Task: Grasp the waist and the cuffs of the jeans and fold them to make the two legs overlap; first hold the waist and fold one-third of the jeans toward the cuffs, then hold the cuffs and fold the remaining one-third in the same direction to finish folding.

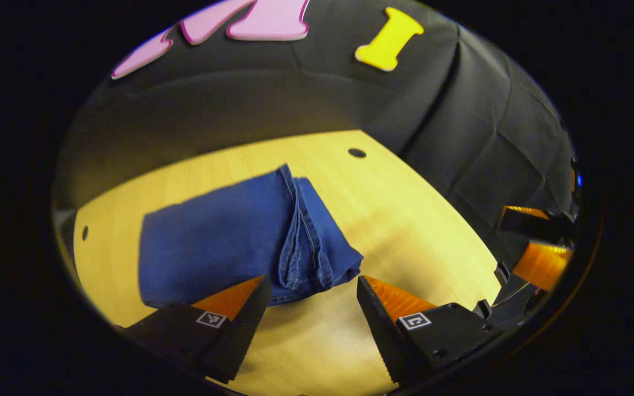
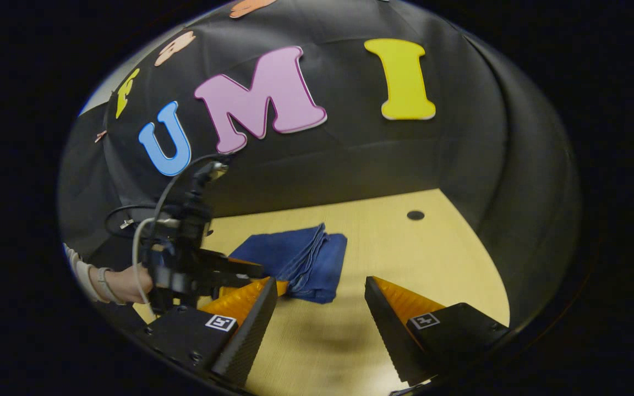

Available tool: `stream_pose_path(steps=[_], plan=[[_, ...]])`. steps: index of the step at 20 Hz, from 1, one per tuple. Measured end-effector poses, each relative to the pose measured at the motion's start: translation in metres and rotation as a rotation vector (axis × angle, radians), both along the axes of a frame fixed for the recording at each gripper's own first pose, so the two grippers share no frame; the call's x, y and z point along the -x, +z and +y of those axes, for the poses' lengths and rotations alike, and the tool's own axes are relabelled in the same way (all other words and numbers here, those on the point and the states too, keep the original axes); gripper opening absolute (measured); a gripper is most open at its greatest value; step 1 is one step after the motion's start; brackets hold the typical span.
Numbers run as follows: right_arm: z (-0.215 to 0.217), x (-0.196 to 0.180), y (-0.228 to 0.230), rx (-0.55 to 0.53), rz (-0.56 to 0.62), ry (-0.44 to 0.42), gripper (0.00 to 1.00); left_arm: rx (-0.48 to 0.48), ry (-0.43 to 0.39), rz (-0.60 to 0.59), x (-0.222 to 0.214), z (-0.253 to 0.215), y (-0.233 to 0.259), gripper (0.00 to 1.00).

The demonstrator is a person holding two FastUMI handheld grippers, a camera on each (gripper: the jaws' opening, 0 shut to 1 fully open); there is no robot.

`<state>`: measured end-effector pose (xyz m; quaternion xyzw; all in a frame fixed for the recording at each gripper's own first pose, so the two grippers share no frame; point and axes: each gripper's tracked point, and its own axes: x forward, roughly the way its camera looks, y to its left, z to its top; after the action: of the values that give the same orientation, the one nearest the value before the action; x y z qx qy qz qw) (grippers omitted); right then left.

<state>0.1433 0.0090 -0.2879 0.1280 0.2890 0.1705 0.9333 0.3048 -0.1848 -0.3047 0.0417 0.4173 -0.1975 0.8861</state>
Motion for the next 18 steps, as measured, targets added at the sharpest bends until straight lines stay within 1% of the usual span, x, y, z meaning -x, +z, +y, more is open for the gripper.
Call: stream_pose_path(steps=[3, 5, 7, 9, 14, 16, 18], plan=[[-0.004, 0.009, 0.041, 0.022, -0.088, -0.024, 0.98, 0.019, 0.029, -0.141, 0.022, 0.004, 0.052, 0.98], [-0.008, 0.02, 0.075, 0.051, -0.162, -0.044, 0.98, 0.031, 0.039, -0.243, 0.047, 0.01, 0.094, 0.98], [-0.008, 0.038, 0.113, 0.077, -0.231, -0.062, 0.98, 0.046, 0.052, -0.338, 0.079, 0.015, 0.136, 0.97], [-0.006, 0.061, 0.149, 0.101, -0.288, -0.079, 0.98, 0.067, 0.083, -0.427, 0.114, 0.02, 0.178, 0.97], [0.012, 0.135, 0.233, 0.134, -0.429, -0.107, 0.98, 0.072, 0.24, -0.641, 0.214, 0.06, 0.267, 0.97], [0.014, 0.167, 0.253, 0.128, -0.46, -0.122, 0.98, 0.084, 0.289, -0.689, 0.249, 0.074, 0.282, 0.97], [0.018, 0.194, 0.267, 0.105, -0.47, -0.14, 0.97, 0.085, 0.337, -0.714, 0.274, 0.087, 0.292, 0.97]])
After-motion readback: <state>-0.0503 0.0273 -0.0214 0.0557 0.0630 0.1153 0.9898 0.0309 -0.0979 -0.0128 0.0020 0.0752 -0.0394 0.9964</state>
